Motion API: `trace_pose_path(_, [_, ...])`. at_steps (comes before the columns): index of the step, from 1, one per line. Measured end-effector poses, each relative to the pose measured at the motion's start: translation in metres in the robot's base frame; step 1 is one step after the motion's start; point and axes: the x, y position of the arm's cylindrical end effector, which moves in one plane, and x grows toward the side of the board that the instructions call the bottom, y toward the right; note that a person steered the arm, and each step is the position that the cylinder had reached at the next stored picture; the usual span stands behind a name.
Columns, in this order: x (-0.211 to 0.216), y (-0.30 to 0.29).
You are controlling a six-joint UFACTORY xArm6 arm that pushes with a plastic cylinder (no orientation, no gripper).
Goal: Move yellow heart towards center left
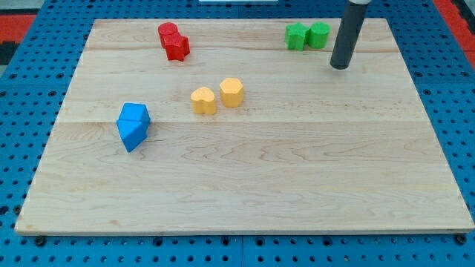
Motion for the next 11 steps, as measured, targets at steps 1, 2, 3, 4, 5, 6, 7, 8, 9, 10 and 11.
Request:
trace_pose_path(1, [0.000, 0.000])
trace_pose_path(2, [0.000, 0.006])
trace_pose_path(3, [0.000, 0.006])
trace_pose_path(4, [-0.001, 0.006])
trace_pose_path(5, [0.011, 0.002])
trace_pose_path(6, [0.058, -0.006])
trace_pose_path(7, [0.066, -0.039])
trace_pose_path(8, [0.094, -0.086])
trace_pose_path(9, [0.122, -0.156])
trace_pose_path(10, [0.117, -0.216])
trace_pose_path(11, [0.089, -0.225])
